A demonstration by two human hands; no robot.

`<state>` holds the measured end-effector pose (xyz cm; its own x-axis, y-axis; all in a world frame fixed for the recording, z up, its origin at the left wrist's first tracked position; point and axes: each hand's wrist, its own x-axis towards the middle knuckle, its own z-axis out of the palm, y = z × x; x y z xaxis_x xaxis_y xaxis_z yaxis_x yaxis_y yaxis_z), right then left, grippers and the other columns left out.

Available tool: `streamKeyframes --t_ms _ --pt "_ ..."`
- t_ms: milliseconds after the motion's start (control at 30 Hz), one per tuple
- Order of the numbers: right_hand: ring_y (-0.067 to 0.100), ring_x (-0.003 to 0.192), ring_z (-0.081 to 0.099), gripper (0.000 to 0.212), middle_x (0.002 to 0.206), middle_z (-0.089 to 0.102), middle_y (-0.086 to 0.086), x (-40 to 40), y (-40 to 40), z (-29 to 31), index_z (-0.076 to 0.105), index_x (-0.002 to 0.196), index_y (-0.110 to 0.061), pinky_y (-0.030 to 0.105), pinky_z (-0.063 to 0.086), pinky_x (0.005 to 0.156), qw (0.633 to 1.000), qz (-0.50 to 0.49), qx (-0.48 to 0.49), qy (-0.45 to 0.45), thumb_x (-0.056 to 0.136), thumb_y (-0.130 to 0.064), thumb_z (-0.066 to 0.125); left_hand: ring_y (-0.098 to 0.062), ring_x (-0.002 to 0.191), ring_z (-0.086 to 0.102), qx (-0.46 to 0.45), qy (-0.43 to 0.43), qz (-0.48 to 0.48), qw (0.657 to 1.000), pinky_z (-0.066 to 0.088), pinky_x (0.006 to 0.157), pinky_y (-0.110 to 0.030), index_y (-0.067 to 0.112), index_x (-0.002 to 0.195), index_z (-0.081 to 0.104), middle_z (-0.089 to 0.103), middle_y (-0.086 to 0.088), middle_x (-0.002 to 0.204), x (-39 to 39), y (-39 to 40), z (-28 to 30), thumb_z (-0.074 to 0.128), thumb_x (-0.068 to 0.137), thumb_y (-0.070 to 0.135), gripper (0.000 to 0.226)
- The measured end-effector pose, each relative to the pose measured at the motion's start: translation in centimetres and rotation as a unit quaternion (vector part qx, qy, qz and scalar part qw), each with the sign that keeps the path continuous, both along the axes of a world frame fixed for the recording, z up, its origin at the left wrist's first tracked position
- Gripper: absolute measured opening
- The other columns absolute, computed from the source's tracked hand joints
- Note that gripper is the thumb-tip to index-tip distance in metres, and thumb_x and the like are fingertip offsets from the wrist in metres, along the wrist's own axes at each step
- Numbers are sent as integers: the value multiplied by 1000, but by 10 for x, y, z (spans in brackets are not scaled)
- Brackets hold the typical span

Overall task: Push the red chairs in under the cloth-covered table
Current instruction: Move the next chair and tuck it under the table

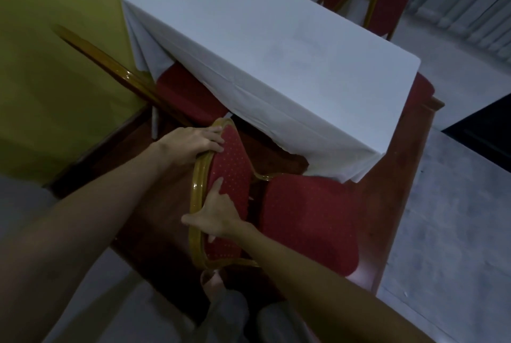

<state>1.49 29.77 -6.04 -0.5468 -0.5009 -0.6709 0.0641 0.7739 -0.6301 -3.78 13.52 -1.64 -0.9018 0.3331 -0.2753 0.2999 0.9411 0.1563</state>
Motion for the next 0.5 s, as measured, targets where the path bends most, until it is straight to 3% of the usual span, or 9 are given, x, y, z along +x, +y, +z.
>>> streamKeyframes --t_ms 100,167,233,300,433,500 --pt "42 99 65 132 147 35 28 8 -42 -3 -30 143 -16 31 54 36 1000 5 -12 -15 72 -39 78 -8 146 17 7 9 17 1000 44 106 -42 28 133 50 41 8 149 12 -48 -7 56 87 14 48" --pt "44 104 64 131 148 33 30 16 -64 -3 -30 143 -14 28 52 35 1000 19 -15 -17 72 -38 78 4 143 12 23 33 33 999 44 105 -47 28 130 54 44 9 147 24 -78 -15 58 85 10 48" --pt "44 109 62 130 149 29 33 24 -83 0 -28 144 -13 28 52 34 999 39 -15 -13 73 -38 78 24 134 -6 43 52 46 997 49 100 -41 27 127 57 48 9 144 39 -105 -23 61 83 7 48" --pt "44 106 63 128 151 20 35 32 -97 4 -28 144 -12 30 55 39 997 69 -13 -14 75 -37 77 31 128 -15 59 70 56 994 50 100 -36 23 124 60 53 5 140 56 -125 -29 66 79 2 51" --pt "46 103 63 129 153 6 37 46 -114 10 -31 144 -13 40 60 51 989 146 -2 -18 77 -39 76 19 139 -1 85 115 89 986 48 99 -41 19 118 65 62 -3 130 96 -152 -34 74 69 -6 56" --pt "48 111 56 129 154 12 34 51 -118 10 -30 145 -16 41 60 52 983 180 2 -15 76 -40 77 -6 143 24 97 121 111 982 47 100 -46 18 116 66 64 -6 127 115 -158 -35 77 66 -5 56"
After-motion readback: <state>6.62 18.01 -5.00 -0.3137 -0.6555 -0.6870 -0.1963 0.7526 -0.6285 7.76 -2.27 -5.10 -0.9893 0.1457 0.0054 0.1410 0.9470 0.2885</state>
